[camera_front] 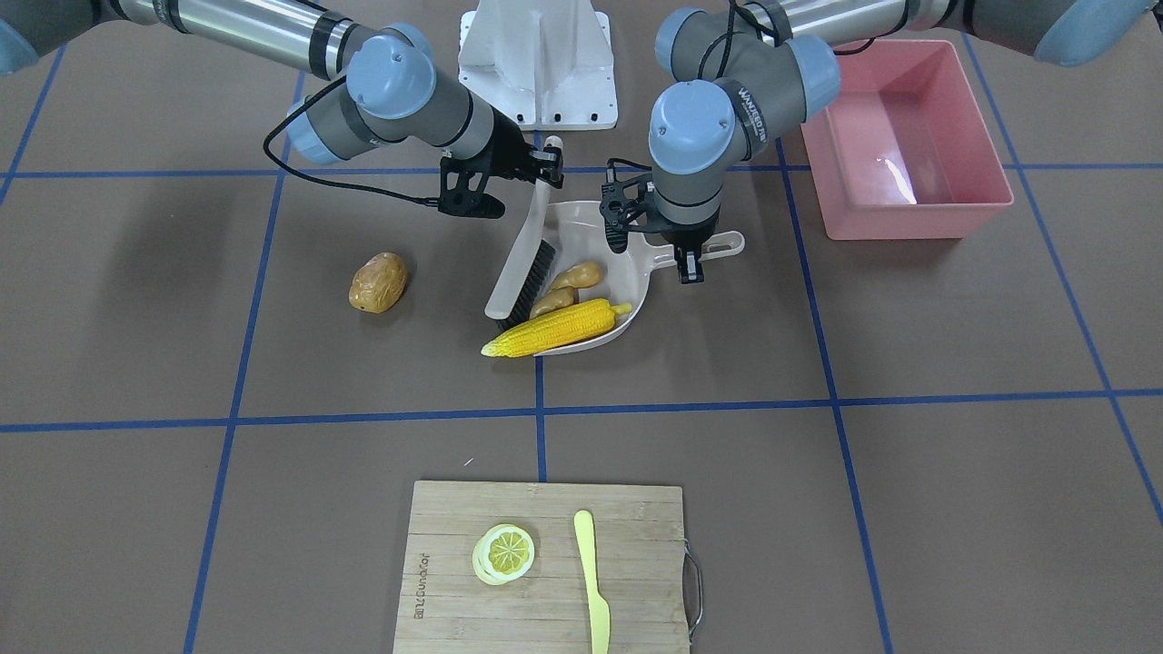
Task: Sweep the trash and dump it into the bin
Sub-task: 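Draw the brush back with the right gripper behind the potato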
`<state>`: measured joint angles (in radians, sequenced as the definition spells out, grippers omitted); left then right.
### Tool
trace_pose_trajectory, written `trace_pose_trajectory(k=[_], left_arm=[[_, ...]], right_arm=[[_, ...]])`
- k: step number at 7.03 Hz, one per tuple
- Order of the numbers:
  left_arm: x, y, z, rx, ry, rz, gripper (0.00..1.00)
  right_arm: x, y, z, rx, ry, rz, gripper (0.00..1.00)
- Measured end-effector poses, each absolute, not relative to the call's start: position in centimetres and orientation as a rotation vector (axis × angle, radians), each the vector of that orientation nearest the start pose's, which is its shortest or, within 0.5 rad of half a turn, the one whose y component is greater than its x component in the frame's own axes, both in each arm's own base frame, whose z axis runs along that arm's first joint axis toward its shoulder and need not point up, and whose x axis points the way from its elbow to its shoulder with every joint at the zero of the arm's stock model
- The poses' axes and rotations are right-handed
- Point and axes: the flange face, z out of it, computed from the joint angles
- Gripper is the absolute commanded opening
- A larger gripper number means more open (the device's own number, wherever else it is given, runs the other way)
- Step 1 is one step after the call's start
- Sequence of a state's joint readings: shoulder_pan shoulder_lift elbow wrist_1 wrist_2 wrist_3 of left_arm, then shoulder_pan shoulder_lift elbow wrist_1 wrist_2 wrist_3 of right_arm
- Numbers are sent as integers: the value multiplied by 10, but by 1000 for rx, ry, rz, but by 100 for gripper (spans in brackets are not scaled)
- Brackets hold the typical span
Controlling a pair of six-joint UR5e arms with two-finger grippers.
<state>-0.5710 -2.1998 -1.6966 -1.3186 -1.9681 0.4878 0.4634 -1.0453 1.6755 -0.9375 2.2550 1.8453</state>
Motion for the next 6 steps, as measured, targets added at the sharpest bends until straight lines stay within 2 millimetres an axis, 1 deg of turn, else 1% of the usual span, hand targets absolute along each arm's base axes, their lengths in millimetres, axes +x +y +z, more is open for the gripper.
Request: trace_pose_trajectory(k=[1, 2, 3, 4, 5, 6], left_arm=[[510, -441, 269, 424, 557, 1533, 0], [510, -441, 269, 425, 558, 1533, 0], [510, -441, 270, 426, 559, 1533, 0], [510, -441, 270, 427, 559, 1533, 0], [510, -441, 270, 428, 559, 1532, 0], [510, -442, 270, 430, 559, 1532, 0]], right_arm=[[-502, -358, 236, -494, -1237, 206, 0], [-466, -373, 246, -516, -1232, 220, 0], [-435, -389, 255, -529, -1234, 231, 0], [-409, -400, 267, -513, -1238, 228, 0], [-384, -399, 290, -475, -1235, 203, 0], [-358, -387, 316, -436, -1227, 166, 0]])
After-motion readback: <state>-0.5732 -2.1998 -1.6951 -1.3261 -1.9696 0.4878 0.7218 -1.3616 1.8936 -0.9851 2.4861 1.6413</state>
